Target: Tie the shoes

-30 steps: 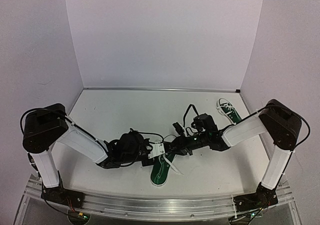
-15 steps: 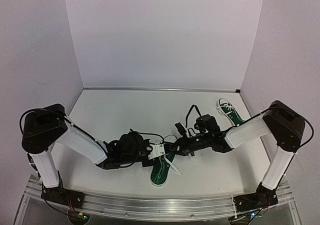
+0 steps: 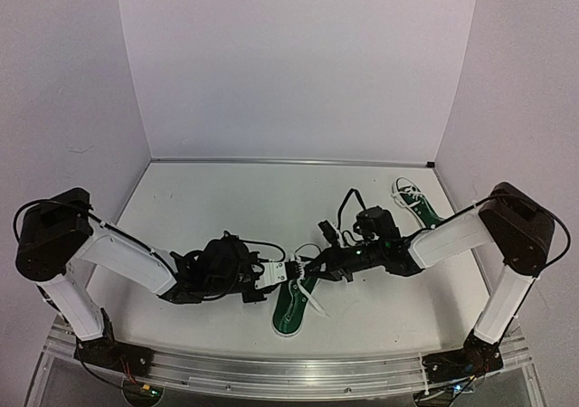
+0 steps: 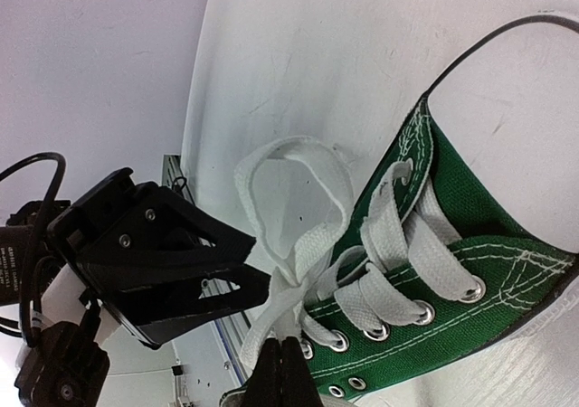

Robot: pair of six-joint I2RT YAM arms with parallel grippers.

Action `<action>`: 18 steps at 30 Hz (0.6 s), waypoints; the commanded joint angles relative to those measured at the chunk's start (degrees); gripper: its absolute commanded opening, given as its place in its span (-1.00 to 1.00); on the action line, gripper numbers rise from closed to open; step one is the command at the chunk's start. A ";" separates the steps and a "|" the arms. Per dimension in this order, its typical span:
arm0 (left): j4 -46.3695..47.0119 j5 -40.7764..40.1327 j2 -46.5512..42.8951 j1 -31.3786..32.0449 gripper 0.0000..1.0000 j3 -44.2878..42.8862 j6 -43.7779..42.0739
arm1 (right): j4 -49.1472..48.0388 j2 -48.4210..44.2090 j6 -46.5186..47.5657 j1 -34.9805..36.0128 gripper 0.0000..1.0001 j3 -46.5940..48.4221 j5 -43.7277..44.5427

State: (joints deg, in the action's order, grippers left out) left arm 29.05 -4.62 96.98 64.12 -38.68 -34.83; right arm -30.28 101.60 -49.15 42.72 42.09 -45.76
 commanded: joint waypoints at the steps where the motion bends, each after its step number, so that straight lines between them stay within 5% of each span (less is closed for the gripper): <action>1: -3.08 1.05 -5.65 -0.73 -0.49 0.59 3.62 | -0.48 -2.46 0.49 -0.25 -1.00 0.09 0.52; 12: -19.96 11.92 -7.30 -10.09 0.07 -12.86 33.93 | 3.00 -3.39 2.62 0.15 -1.00 2.02 0.36; 18: -19.23 19.14 -5.87 -12.42 0.31 -15.76 43.71 | 6.45 -3.78 4.60 1.57 -1.00 4.29 0.82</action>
State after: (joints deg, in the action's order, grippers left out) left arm 11.84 8.34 90.32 52.62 -51.59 -1.15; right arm -25.72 100.14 -46.78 43.20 43.47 -45.67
